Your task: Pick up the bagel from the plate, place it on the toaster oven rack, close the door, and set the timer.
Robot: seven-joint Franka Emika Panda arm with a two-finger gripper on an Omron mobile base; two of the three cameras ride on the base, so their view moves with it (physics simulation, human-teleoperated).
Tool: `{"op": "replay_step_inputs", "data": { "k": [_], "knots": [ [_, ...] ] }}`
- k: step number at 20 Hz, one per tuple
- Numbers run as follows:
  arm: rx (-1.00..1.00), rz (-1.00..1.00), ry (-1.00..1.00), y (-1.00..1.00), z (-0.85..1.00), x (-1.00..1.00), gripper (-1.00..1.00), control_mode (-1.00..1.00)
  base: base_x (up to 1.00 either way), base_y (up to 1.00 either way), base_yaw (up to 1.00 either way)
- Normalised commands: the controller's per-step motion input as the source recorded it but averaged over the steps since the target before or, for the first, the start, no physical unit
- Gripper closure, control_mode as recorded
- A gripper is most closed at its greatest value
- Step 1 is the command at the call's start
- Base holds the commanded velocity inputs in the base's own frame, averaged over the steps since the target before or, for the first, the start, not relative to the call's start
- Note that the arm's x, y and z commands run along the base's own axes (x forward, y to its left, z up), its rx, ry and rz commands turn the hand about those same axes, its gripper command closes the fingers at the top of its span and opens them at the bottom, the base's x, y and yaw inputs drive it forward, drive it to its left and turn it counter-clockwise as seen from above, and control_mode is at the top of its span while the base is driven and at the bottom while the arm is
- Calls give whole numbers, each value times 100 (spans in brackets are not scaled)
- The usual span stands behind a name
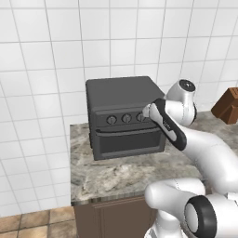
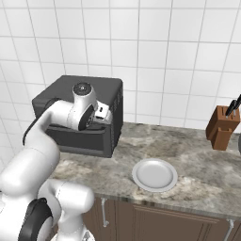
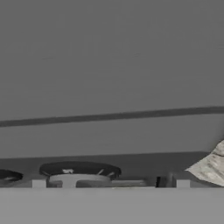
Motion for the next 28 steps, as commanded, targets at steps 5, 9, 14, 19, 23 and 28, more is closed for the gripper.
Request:
{"op": "replay_step_inputs", "data": {
  "k": [5,9,14,19,23,28],
  "knots": [
    [0,0,0,-45,13,28,100,-100,0,0,0],
    [4,0,-7,-92,11,4,100,-100,0,0,0],
    [3,0,-17,-90,1,0,100,-100,0,0,0],
    [1,0,-26,-97,0,-16,100,-100,0,0,0],
    [0,0,-26,-100,0,-16,100,-100,0,0,0],
    [7,0,-19,-100,0,0,100,-100,0,0,0]
  ]
}}
